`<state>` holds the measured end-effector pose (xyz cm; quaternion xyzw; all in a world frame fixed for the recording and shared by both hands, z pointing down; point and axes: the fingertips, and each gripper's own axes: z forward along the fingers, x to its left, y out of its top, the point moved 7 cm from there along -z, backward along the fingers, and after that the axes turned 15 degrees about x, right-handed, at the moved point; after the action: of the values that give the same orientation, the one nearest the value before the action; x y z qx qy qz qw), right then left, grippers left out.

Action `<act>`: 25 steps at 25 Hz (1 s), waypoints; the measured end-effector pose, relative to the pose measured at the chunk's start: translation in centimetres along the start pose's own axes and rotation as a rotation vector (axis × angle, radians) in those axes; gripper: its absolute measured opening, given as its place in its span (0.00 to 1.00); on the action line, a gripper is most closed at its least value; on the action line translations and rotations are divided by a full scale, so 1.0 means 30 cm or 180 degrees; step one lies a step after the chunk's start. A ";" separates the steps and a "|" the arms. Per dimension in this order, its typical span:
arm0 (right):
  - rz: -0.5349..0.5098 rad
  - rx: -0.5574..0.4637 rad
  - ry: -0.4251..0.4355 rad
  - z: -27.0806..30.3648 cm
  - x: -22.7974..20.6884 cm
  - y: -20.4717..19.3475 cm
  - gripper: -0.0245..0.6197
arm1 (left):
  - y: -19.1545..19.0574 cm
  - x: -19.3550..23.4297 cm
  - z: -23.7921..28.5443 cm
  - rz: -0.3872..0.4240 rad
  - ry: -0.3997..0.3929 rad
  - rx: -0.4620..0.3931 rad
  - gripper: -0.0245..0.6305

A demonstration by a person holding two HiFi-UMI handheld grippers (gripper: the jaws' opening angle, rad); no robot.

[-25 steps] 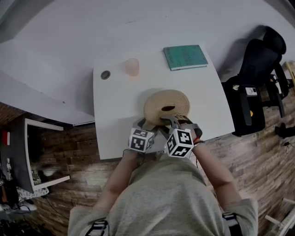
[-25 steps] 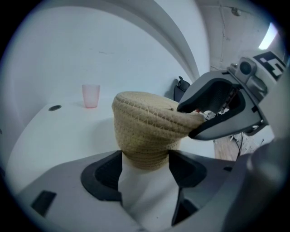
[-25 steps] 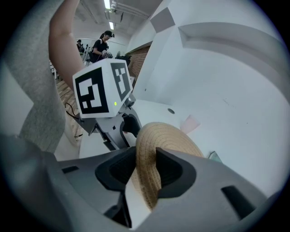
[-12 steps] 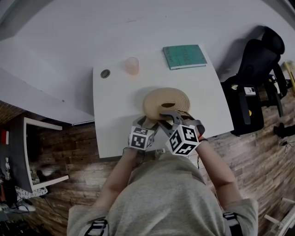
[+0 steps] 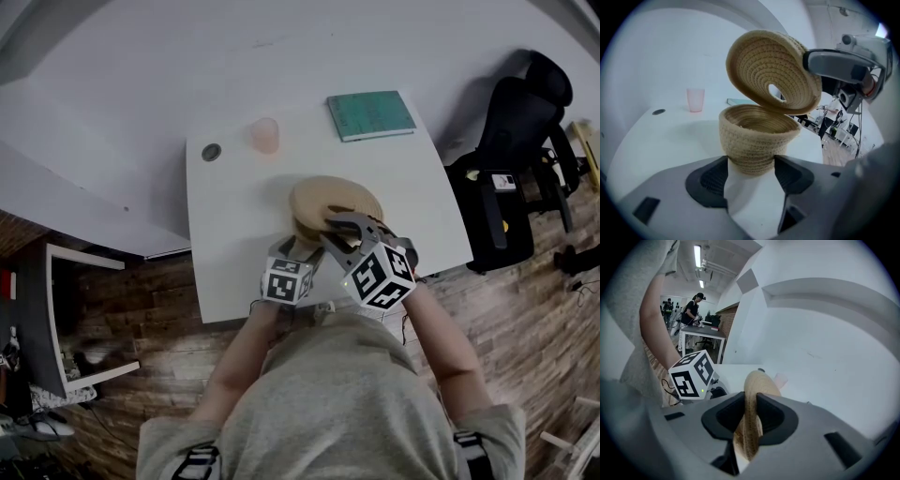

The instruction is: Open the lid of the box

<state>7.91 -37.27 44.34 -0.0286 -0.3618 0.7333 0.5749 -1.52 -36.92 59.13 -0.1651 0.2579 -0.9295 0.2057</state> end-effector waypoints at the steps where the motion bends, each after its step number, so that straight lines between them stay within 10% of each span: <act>1: 0.0035 -0.0015 -0.0022 -0.006 -0.005 0.000 0.17 | 0.000 -0.001 -0.001 0.0003 0.0010 -0.0007 0.50; 25: 0.1825 -0.0458 -0.0606 -0.248 0.054 -0.075 0.16 | -0.102 -0.040 -0.242 0.0043 -0.0028 -0.0378 0.40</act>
<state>12.62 -31.98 40.73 -0.1013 -0.4423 0.8375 0.3045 -4.40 -30.99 54.69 -0.1793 0.3128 -0.9104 0.2030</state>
